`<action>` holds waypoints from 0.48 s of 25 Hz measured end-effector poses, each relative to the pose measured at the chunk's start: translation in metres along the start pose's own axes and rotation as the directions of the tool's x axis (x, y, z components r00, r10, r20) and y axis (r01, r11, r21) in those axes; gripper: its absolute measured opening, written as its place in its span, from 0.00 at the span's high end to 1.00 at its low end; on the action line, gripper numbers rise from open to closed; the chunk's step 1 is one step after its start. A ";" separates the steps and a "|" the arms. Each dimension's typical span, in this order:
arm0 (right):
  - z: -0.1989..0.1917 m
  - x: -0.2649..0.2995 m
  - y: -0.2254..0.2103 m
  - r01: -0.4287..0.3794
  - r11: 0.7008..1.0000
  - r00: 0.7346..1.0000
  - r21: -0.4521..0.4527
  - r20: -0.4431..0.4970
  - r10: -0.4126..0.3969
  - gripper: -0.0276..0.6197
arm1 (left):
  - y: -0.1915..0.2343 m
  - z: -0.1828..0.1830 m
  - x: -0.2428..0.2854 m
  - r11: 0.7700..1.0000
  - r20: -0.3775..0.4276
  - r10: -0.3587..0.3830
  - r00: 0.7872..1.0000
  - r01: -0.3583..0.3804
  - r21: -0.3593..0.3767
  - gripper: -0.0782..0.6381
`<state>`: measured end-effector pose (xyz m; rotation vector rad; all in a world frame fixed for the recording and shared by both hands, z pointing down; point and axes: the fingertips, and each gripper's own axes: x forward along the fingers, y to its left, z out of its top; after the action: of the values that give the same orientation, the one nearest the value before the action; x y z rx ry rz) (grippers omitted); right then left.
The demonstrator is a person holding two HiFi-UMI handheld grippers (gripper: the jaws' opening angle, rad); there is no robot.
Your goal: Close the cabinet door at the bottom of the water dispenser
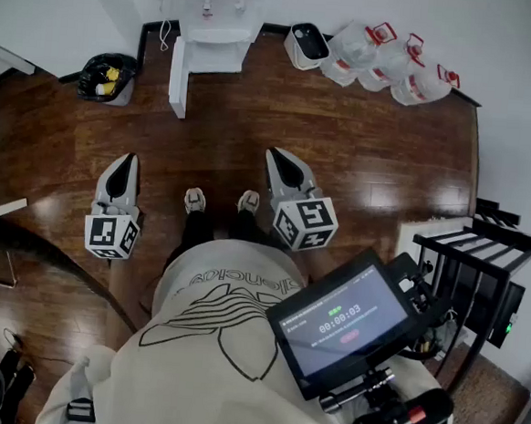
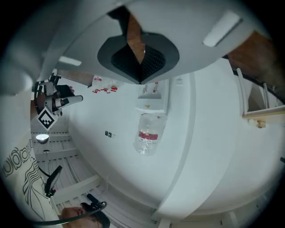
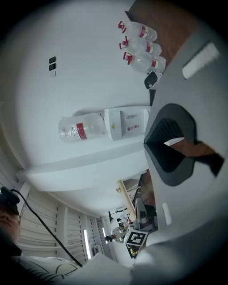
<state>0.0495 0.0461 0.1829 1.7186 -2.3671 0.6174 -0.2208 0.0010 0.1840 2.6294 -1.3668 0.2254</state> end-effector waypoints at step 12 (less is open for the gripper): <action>-0.044 0.019 -0.040 0.152 0.988 0.986 -0.025 -0.066 -0.153 0.95 | 0.015 -0.036 0.059 0.992 -0.005 -0.114 0.994 0.113 -0.055 0.86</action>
<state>0.0754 0.0375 0.2386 1.8190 -2.1645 0.6151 -0.2017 -0.0464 0.2328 2.6470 -1.1987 0.1806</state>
